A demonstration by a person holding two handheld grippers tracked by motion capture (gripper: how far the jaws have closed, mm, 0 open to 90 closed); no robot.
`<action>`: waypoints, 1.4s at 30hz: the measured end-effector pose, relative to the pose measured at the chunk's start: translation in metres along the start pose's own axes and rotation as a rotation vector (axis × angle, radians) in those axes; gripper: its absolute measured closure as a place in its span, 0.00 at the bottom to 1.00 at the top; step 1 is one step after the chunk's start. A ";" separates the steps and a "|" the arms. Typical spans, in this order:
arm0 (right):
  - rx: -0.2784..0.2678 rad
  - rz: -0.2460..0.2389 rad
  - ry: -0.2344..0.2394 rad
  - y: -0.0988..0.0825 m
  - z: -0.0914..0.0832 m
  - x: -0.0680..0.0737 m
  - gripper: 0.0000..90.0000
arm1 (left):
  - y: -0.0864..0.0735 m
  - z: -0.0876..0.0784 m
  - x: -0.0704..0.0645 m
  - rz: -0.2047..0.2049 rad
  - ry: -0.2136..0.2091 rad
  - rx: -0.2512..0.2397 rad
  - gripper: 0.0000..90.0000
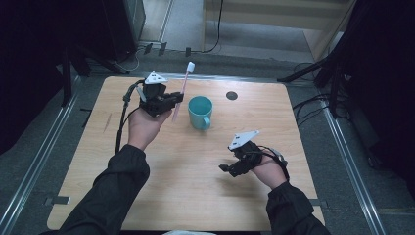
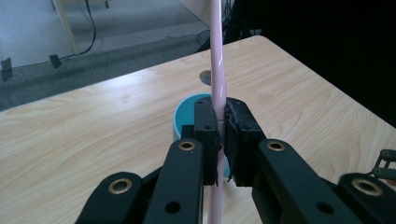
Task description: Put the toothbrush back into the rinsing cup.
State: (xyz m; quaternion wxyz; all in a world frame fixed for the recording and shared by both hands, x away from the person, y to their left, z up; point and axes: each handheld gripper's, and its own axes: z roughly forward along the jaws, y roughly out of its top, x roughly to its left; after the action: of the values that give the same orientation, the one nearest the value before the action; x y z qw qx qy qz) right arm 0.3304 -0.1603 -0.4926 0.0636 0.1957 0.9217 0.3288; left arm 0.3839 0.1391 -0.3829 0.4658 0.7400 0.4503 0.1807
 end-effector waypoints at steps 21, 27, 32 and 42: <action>0.007 -0.005 0.008 0.001 0.002 0.001 0.24 | 0.020 0.044 -0.003 -0.030 -0.034 -0.002 0.93; 0.006 -0.005 0.010 0.001 0.002 0.000 0.24 | 0.023 0.060 -0.009 0.008 -0.015 0.031 0.93; 0.006 -0.010 0.011 0.001 0.002 0.000 0.24 | 0.022 0.074 -0.011 0.024 -0.002 0.056 0.93; 0.008 -0.017 0.015 0.001 0.003 0.001 0.24 | 0.027 0.094 -0.008 0.044 0.019 0.069 0.93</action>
State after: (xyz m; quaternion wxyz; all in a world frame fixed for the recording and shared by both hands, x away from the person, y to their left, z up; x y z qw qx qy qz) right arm 0.3305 -0.1574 -0.4939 0.0589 0.1855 0.9251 0.3262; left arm 0.4573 0.0783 -0.4056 0.4316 0.7637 0.4443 0.1821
